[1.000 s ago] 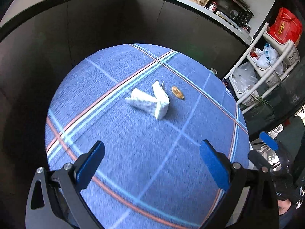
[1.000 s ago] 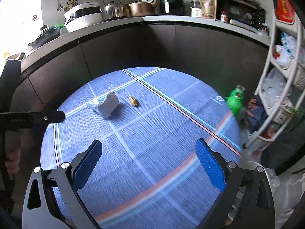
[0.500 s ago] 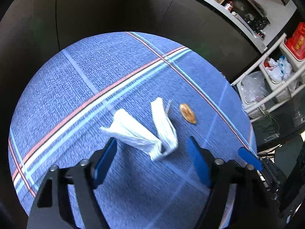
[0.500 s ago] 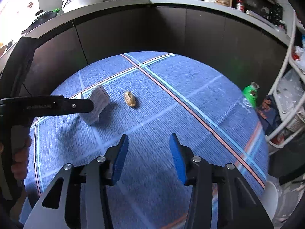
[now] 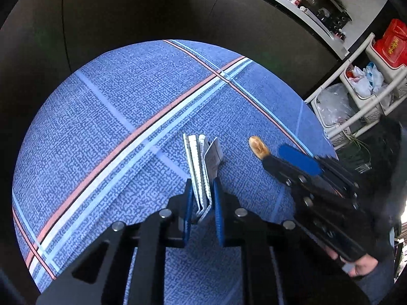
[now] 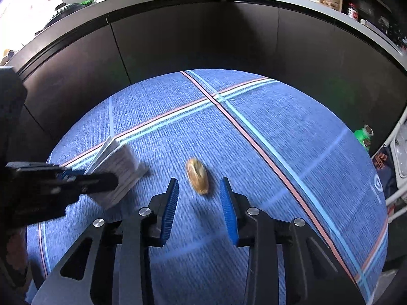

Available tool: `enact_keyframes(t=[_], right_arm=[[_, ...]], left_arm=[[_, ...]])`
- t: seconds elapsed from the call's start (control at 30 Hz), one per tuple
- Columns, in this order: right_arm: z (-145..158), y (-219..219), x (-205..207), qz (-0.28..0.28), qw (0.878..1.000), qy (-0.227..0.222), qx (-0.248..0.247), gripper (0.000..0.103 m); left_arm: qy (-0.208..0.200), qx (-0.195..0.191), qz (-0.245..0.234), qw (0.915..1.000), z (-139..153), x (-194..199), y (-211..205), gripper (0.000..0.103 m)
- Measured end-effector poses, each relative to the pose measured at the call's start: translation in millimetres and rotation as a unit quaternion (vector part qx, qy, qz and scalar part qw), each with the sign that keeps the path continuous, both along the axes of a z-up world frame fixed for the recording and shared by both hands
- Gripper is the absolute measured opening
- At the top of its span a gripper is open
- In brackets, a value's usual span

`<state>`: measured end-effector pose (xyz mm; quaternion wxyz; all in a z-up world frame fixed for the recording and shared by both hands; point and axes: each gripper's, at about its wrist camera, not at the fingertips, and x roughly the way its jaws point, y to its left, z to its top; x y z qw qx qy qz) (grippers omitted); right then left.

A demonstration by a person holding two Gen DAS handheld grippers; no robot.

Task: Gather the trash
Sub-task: 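Grasp the folded white paper with the left tool while the right tool grasps the nut, then carry the paper and nut over the white bin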

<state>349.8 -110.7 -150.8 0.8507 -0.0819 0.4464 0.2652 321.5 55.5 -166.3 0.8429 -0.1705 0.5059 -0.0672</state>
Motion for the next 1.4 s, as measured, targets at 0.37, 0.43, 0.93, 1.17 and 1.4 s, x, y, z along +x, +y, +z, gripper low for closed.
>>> enact_keyframes(t=[0.37, 0.43, 0.93, 1.17, 1.4], right_arm=[[-10, -3, -8, 0.002, 1.000, 0.000, -0.011, 0.016], [-6, -12, -16, -0.005, 1.000, -0.002, -0.001, 0.016], [47, -80, -140, -0.082, 0.995, -0.027, 0.052, 0.016], [63, -124, -188, -0.124, 0.990, -0.041, 0.059, 0.016], [80, -159, -221, -0.163, 0.983, -0.064, 0.059, 0.016]], left_arm=[[0.004, -0.016, -0.001, 0.9999, 0, -9, 8, 0.014], [0.004, -0.017, 0.000, 0.9999, 2, -13, 8, 0.014], [-0.017, 0.007, -0.055, 0.9983, 46, -81, -46, 0.013], [-0.042, 0.022, -0.106, 0.9932, 73, -121, -101, 0.013], [-0.067, 0.040, -0.160, 0.9840, 99, -154, -148, 0.013]])
